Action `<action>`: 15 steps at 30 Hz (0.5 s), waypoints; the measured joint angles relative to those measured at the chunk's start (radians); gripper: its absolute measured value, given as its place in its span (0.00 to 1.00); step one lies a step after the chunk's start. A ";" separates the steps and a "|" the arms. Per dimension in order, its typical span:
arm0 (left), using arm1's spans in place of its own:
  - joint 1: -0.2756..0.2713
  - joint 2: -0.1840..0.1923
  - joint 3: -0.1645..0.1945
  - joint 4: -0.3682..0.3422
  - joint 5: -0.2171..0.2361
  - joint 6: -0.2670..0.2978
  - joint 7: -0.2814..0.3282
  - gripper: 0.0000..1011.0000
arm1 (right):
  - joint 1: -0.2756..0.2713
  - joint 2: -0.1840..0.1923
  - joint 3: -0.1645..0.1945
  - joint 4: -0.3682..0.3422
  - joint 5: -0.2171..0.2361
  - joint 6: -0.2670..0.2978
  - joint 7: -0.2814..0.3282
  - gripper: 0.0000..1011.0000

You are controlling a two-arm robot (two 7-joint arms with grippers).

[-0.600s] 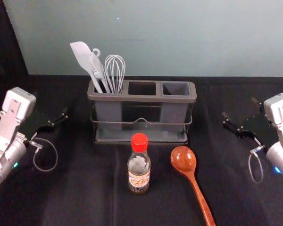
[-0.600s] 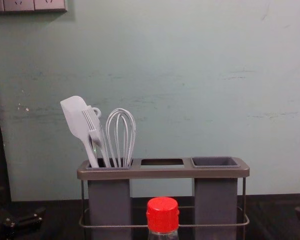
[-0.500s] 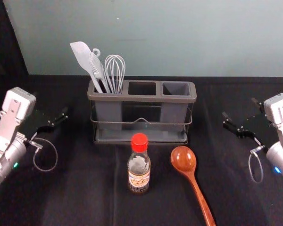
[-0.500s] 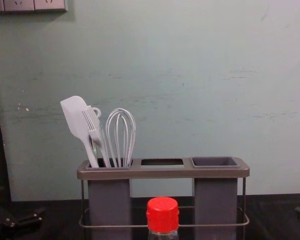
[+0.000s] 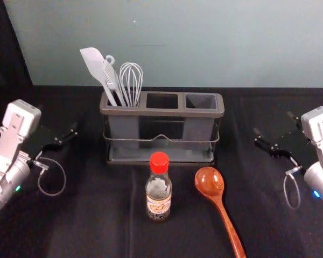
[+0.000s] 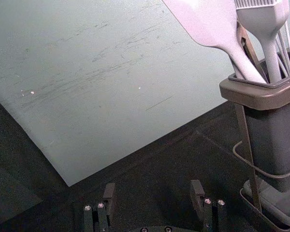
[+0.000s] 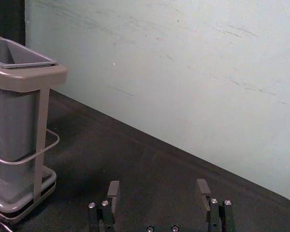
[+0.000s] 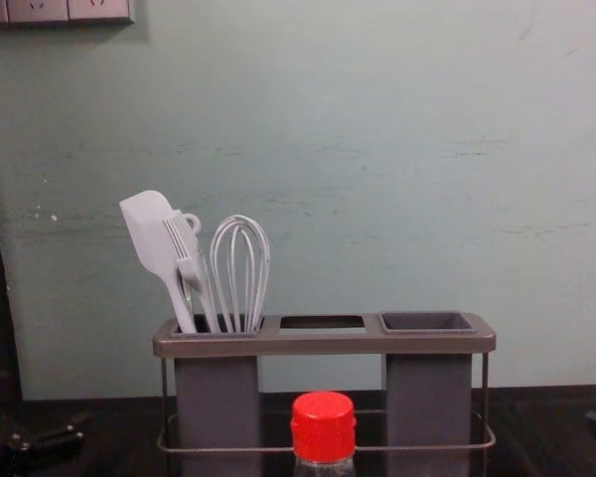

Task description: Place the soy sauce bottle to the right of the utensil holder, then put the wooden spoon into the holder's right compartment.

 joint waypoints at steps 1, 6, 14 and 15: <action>0.000 0.000 0.000 0.000 0.000 0.000 0.000 0.99 | 0.000 0.000 0.000 0.000 0.000 0.000 0.000 0.99; 0.000 0.000 0.000 0.000 0.000 0.000 0.000 0.99 | 0.000 0.000 0.000 0.000 0.000 0.000 0.000 0.99; 0.000 0.000 0.000 0.000 0.000 0.000 0.000 0.99 | 0.000 0.000 0.000 0.000 0.000 0.000 0.000 0.99; 0.000 0.000 0.000 0.000 0.000 0.000 0.000 0.99 | 0.000 0.000 0.000 0.000 0.000 0.000 0.000 0.99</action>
